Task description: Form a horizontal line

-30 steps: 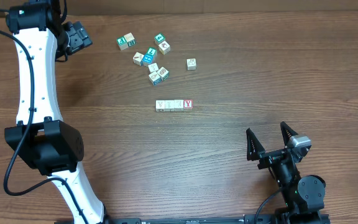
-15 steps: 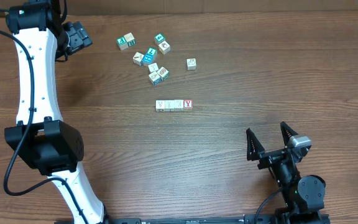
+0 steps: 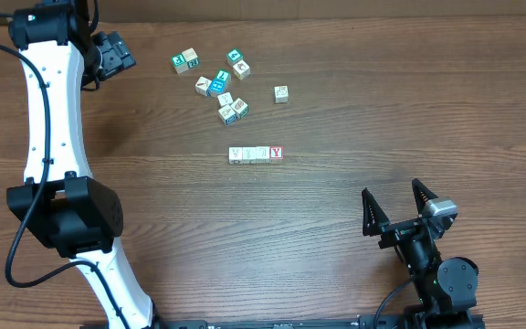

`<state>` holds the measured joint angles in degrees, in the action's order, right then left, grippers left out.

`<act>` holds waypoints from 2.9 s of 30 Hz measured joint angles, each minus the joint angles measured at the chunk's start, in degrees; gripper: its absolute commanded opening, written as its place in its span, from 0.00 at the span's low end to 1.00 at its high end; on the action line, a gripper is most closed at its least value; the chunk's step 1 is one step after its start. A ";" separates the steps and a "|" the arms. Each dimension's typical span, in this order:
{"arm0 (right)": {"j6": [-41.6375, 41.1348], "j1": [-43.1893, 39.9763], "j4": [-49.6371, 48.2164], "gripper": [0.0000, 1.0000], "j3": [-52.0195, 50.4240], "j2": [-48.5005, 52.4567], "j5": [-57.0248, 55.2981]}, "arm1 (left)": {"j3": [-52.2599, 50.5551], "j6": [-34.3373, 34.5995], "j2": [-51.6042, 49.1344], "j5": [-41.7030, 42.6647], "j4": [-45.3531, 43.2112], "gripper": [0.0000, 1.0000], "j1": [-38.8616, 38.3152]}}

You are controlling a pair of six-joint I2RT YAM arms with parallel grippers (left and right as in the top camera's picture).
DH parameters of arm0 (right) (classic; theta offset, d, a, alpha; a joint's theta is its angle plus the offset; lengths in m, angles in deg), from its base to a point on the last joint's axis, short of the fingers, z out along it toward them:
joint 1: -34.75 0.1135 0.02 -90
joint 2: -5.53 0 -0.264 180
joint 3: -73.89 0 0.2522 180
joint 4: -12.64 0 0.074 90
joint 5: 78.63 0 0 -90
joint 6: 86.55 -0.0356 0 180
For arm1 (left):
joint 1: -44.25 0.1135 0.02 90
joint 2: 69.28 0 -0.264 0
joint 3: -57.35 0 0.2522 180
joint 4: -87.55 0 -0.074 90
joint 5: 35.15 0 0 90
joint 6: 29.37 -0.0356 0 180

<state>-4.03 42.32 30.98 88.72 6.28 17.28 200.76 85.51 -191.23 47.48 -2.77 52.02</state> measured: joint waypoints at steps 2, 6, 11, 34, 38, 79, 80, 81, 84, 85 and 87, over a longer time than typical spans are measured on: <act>0.02 0.02 -0.04 1.00 0.00 0.00 0.02 | 0.00 0.00 0.00 0.00 0.00 1.00 0.00; 0.02 0.00 -0.02 1.00 0.00 -0.02 0.02 | 0.00 0.00 0.00 0.00 0.02 0.99 0.00; 0.02 0.00 -0.02 1.00 0.00 -0.02 0.04 | 0.00 0.00 0.00 0.00 0.00 0.99 0.00; 0.02 0.02 -0.04 1.00 0.00 0.00 0.02 | 0.00 0.00 13.38 0.00 0.00 1.00 0.00; 0.02 0.00 -0.02 1.00 0.00 -0.02 0.00 | 0.09 0.00 18.88 -0.02 0.00 1.00 0.00; 0.00 0.00 -0.02 1.00 0.00 -0.02 0.02 | -88.04 -1.27 44.72 11.47 -85.13 0.99 -1.42; 0.04 0.00 0.02 1.00 0.00 0.00 0.00 | -90.29 -1.29 45.72 11.50 -87.41 0.99 -1.42; 0.04 0.00 -0.02 1.00 0.00 -0.02 0.00 | -92.24 -1.29 46.66 11.50 -89.53 0.99 -1.42; 0.00 0.00 -0.02 1.00 0.00 0.00 0.02 | -98.38 -1.27 50.05 11.45 -95.17 1.00 -1.42; 0.02 0.00 0.00 1.00 0.00 -0.02 0.00 | -99.93 -1.27 50.80 11.43 -96.48 1.00 -1.42; 0.04 0.00 0.00 1.00 0.00 -0.02 0.00 | -103.43 -1.27 52.35 11.21 -98.88 1.00 -1.42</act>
<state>-3.99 42.32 30.98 88.72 6.26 17.28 97.33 84.25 -138.89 58.69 -101.65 50.60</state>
